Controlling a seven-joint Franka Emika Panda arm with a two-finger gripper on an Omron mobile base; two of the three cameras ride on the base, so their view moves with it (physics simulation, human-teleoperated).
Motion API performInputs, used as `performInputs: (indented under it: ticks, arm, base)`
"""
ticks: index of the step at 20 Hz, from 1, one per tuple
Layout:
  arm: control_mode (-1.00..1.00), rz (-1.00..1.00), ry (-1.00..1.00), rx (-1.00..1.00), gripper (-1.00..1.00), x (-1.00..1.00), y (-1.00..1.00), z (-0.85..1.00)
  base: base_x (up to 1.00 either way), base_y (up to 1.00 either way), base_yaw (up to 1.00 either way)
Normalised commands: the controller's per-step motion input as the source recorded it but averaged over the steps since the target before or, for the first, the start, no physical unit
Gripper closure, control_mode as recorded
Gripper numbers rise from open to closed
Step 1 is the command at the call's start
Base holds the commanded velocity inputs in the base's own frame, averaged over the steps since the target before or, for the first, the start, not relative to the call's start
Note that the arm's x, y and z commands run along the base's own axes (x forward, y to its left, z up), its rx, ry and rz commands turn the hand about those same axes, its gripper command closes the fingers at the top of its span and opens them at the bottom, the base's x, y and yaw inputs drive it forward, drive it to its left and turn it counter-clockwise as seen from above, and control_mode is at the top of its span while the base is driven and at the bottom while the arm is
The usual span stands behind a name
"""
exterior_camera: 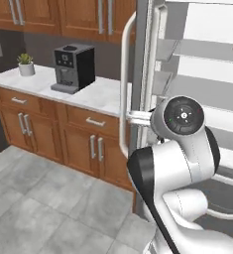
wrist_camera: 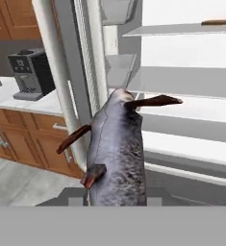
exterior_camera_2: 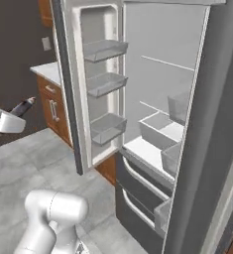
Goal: Take the fish out of the fridge, briefly rinse it in the sink, and place it on the tray next to the sink.
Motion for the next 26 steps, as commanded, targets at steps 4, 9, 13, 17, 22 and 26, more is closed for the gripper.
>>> performInputs:
  ticks: [4,9,13,17,22,26]
  arm:
    - [1.0,0.0,0.0,0.0,1.0,0.0,0.0,0.0]
    - [1.0,0.0,0.0,0.0,1.0,0.0,0.0,0.0]
    - [1.0,0.0,0.0,0.0,1.0,0.0,0.0,0.0]
    - [1.0,0.0,0.0,0.0,1.0,0.0,0.0,0.0]
    - [1.0,0.0,0.0,0.0,1.0,0.0,0.0,0.0]
    - [1.0,0.0,0.0,0.0,1.0,0.0,0.0,0.0]
  base:
    - [-0.72,0.36,0.49]
    - [-1.0,0.51,-0.07]
    - [-0.97,0.48,-0.52]
    - [-0.77,0.16,-0.78]
    - [-0.5,0.04,-0.88]
    - [-0.19,-0.22,-0.88]
